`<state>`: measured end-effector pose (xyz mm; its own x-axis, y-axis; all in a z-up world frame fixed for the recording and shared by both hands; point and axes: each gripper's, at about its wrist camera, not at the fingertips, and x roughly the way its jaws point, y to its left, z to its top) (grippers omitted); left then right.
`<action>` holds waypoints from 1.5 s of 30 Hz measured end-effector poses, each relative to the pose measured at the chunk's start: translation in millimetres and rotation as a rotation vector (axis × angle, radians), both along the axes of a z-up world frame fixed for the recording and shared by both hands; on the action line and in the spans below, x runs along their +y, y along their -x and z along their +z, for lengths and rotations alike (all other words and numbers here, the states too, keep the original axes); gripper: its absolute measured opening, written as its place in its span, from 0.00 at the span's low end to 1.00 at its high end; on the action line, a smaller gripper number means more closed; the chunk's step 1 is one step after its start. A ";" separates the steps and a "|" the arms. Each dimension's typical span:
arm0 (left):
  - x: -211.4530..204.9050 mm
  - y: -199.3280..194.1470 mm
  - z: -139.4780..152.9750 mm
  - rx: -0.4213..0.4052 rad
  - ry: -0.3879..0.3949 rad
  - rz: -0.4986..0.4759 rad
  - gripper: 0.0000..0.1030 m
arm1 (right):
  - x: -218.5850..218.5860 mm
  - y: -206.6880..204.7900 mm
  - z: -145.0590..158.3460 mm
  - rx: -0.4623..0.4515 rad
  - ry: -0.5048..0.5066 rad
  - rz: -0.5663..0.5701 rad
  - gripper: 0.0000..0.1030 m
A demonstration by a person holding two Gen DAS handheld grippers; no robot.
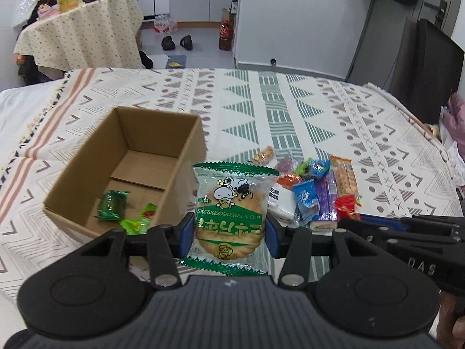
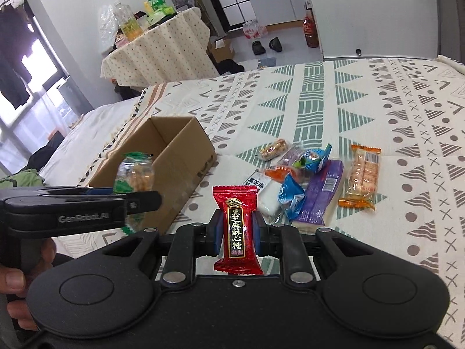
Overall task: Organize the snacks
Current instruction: 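Carry the cracker and red candy over the box and release both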
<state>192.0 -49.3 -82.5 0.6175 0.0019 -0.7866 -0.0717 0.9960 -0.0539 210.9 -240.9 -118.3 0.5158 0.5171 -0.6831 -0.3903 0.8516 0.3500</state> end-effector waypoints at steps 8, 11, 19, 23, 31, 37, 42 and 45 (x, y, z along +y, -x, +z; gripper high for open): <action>21.1 13.1 17.1 -0.029 0.009 0.035 0.47 | 12.0 6.6 23.3 -0.040 0.004 0.002 0.20; 29.9 15.8 23.4 -0.036 0.016 0.050 0.47 | 19.7 7.7 31.9 -0.052 0.004 0.013 0.20; 55.6 16.5 37.1 -0.063 0.038 0.090 0.47 | 49.0 6.3 46.6 -0.075 -0.007 0.052 0.20; 70.0 13.8 40.7 -0.068 0.044 0.111 0.47 | 65.8 5.3 50.4 -0.083 -0.013 0.073 0.20; 105.5 6.9 42.3 -0.067 0.057 0.163 0.47 | 97.1 -2.2 53.3 -0.071 -0.015 0.092 0.20; 128.0 -1.2 40.6 -0.053 0.071 0.189 0.47 | 120.4 -10.4 54.5 -0.058 -0.014 0.097 0.20; 137.8 -9.6 36.1 -0.040 0.084 0.189 0.47 | 136.9 -16.3 53.6 -0.042 -0.008 0.098 0.20; 142.1 -15.1 30.1 -0.026 0.096 0.193 0.47 | 144.6 -20.6 50.9 -0.031 -0.009 0.090 0.20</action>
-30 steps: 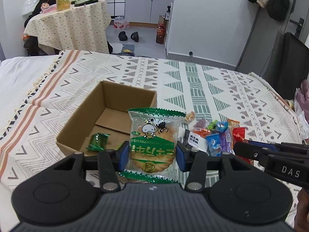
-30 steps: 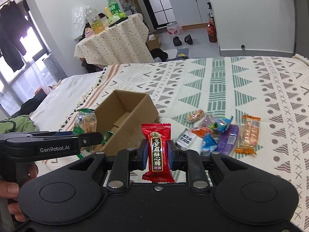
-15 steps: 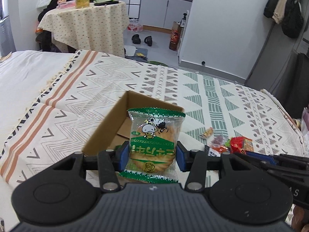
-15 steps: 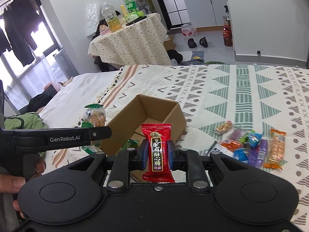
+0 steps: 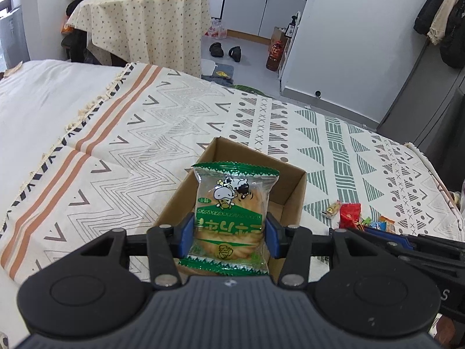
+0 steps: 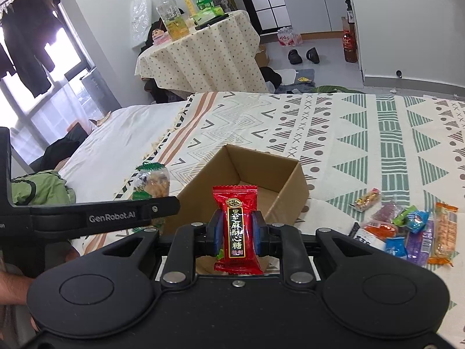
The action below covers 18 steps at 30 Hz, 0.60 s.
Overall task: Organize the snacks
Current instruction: 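Carry the cracker and red candy over the box and release both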
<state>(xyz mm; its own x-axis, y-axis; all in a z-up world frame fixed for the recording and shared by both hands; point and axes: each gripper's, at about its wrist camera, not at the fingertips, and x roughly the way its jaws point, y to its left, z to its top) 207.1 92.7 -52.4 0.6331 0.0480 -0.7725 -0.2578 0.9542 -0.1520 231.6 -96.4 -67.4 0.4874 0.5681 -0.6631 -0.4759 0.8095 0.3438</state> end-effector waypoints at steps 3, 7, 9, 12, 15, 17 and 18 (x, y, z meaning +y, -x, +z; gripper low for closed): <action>4.5 -6.4 -5.1 0.011 0.013 -0.003 0.47 | 7.1 -5.1 -3.5 0.018 -0.001 -0.010 0.20; 6.8 -11.7 -5.5 -0.001 0.014 0.000 0.50 | 14.2 -8.9 -8.0 0.036 -0.001 -0.014 0.20; 8.7 -13.3 -5.4 0.000 0.023 -0.003 0.51 | 17.6 -9.9 -9.5 0.042 0.000 -0.014 0.20; 13.2 -13.4 -6.0 0.010 0.021 0.015 0.54 | 21.6 -11.9 -11.2 0.053 0.002 -0.011 0.20; 17.2 -11.9 -6.4 0.016 0.013 0.026 0.61 | 23.8 -13.5 -11.3 0.061 -0.011 0.000 0.22; 20.4 -11.1 -6.6 0.024 0.009 0.040 0.65 | 23.1 -13.7 -10.4 0.062 -0.021 -0.001 0.27; 22.2 -10.2 -7.0 0.029 0.011 0.045 0.69 | 22.4 -13.4 -9.6 0.058 -0.013 -0.005 0.33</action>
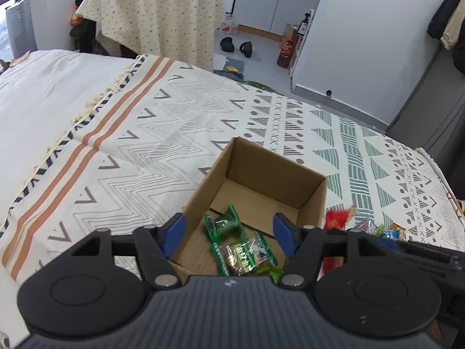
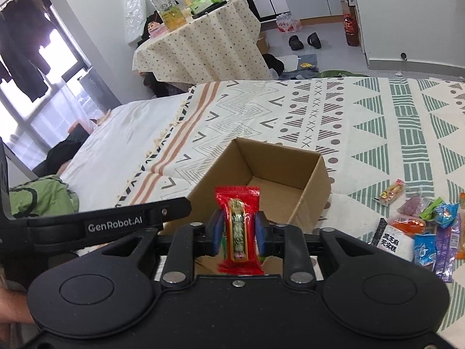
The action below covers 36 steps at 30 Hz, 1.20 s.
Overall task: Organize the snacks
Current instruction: 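Carry the cracker and red candy over the box and release both, then move both open tools back toward the snack pile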
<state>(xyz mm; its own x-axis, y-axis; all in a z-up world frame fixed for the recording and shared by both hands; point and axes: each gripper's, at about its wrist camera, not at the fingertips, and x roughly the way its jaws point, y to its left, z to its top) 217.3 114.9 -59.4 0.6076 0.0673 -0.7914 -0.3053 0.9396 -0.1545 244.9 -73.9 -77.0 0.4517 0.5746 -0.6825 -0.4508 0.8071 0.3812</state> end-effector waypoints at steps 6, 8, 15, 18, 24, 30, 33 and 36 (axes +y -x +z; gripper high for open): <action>1.3 4.2 2.1 0.031 -0.003 0.019 0.80 | -13.8 6.7 5.6 -0.024 0.027 -0.028 0.78; -0.6 6.1 3.2 0.034 -0.008 0.020 0.81 | -19.2 10.0 7.2 -0.035 0.033 -0.028 0.84; -14.8 13.7 6.3 0.025 -0.013 0.000 0.96 | -38.2 17.1 8.1 -0.031 0.036 -0.037 0.90; -21.1 16.7 6.1 0.023 -0.019 -0.010 1.00 | -45.4 22.0 8.8 -0.038 0.038 -0.036 0.90; -36.5 22.9 6.6 0.022 -0.025 -0.036 1.00 | -66.2 29.3 7.2 -0.034 0.024 -0.045 0.90; -52.6 29.5 6.8 0.014 -0.023 -0.053 1.00 | -85.3 36.5 3.4 -0.027 0.034 -0.049 0.90; -63.1 32.6 7.8 0.008 -0.030 -0.069 1.00 | -95.8 40.0 2.8 -0.034 0.054 -0.059 0.90; -73.0 35.0 8.8 0.001 -0.027 -0.086 1.00 | -107.8 42.8 2.1 -0.035 0.078 -0.075 0.90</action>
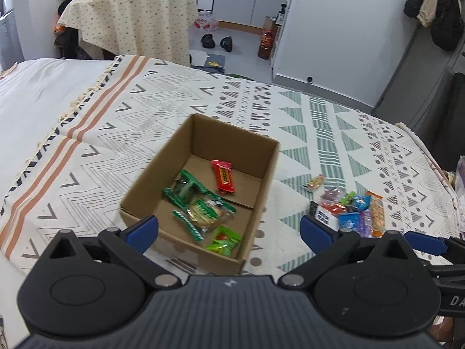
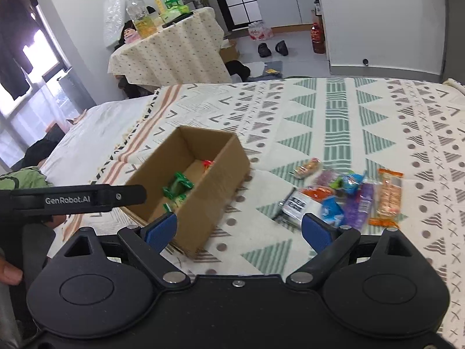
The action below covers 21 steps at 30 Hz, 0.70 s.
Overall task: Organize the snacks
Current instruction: 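Move both open tools back toward the snack pile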
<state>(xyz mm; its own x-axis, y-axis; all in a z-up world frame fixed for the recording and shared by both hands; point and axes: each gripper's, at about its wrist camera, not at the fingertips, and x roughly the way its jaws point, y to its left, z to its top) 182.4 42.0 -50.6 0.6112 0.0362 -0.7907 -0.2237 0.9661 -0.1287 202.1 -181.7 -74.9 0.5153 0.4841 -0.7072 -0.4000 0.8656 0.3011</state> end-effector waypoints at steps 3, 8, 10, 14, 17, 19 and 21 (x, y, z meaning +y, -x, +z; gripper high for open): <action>-10.9 1.4 0.9 -0.003 0.004 -0.023 1.00 | -11.8 2.2 -0.1 0.005 0.002 -0.012 0.90; -27.5 4.1 3.8 -0.014 0.002 -0.045 1.00 | -29.1 8.2 2.8 -0.011 0.014 -0.029 0.90; -34.2 4.8 4.0 -0.014 -0.002 -0.056 1.00 | -35.6 8.9 1.8 -0.011 0.021 -0.034 0.90; -45.2 6.3 4.1 -0.018 -0.003 -0.065 1.00 | -49.0 10.7 -0.6 -0.007 0.023 -0.047 0.90; -53.2 6.7 4.6 -0.019 -0.013 -0.071 1.00 | -58.3 12.6 -3.5 -0.005 0.030 -0.054 0.90; -57.8 7.4 4.4 -0.017 -0.008 -0.074 1.00 | -64.7 13.2 -5.1 -0.003 0.027 -0.063 0.90; -63.0 7.5 3.7 -0.005 -0.014 -0.083 1.00 | -70.9 14.3 -6.8 -0.006 0.026 -0.073 0.90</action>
